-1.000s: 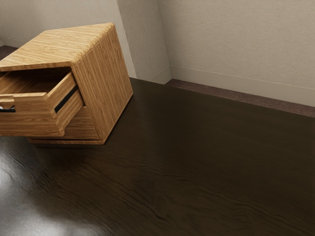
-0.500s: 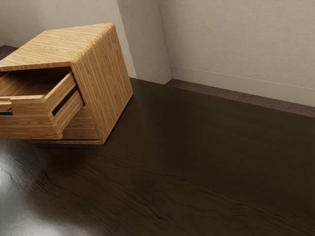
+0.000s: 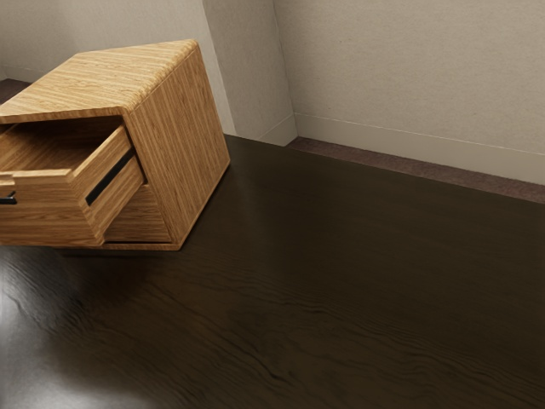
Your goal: Pull the drawer handle with one arm to open the drawer
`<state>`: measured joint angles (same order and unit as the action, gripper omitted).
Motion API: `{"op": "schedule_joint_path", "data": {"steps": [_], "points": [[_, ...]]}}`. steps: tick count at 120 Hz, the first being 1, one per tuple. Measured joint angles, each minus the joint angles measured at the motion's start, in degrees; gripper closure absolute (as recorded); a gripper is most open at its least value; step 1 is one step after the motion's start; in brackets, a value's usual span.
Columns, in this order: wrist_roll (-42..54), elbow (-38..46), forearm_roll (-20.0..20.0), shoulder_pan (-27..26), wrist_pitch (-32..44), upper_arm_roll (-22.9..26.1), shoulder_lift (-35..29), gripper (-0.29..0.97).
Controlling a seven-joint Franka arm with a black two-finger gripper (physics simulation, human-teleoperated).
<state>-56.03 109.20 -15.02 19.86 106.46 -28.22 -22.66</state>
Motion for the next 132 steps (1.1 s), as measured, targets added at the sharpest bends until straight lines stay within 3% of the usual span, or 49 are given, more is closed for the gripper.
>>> {"op": "schedule_joint_path", "data": {"steps": [132], "points": [[0.0,1.7,1.6,0.0,-2.1,-2.0,-3.8,0.61]]}}
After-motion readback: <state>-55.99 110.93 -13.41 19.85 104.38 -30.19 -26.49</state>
